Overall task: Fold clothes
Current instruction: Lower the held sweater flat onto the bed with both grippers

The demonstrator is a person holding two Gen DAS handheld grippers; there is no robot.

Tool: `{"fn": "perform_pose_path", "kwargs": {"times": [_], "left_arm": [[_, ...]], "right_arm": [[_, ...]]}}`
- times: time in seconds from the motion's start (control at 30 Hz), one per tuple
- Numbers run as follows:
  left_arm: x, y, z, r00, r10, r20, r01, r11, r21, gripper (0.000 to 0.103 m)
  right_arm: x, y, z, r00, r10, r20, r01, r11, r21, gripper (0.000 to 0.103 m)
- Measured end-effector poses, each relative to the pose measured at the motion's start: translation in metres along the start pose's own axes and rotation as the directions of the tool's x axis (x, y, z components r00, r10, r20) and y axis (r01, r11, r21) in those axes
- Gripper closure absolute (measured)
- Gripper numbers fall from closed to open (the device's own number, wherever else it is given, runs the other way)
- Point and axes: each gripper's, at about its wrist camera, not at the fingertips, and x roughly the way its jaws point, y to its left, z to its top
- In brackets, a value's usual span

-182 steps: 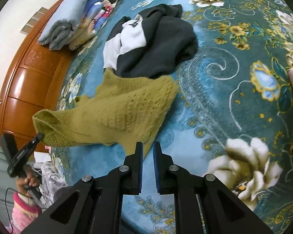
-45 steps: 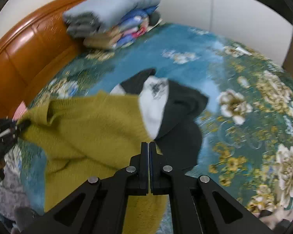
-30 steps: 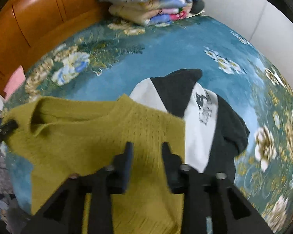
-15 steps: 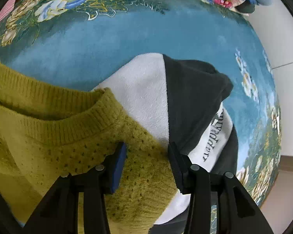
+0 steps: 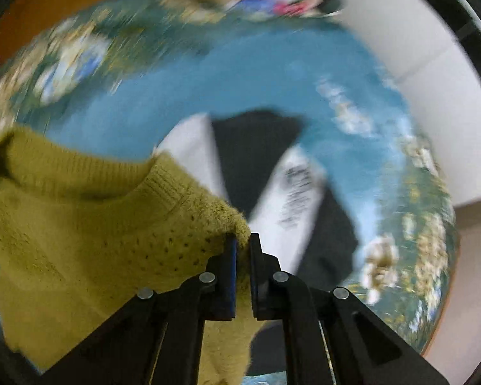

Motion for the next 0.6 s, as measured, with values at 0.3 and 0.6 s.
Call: {"fn": "perform_pose_path", "kwargs": {"times": [0.3,0.6], "left_arm": [[-0.040,-0.026,0.006,0.997,0.036,0.075,-0.041,0.996,0.078,0.091],[-0.059,-0.069,-0.108,0.991,0.133,0.019,-0.135,0.980,0.143,0.089]], "right_arm": [[-0.085,-0.048,-0.056,0.978,-0.013,0.210,-0.024,0.985,0.170,0.097],[-0.070,0.025,-0.191,0.962,0.107,0.251,-0.163,0.963,0.214,0.097]]}}
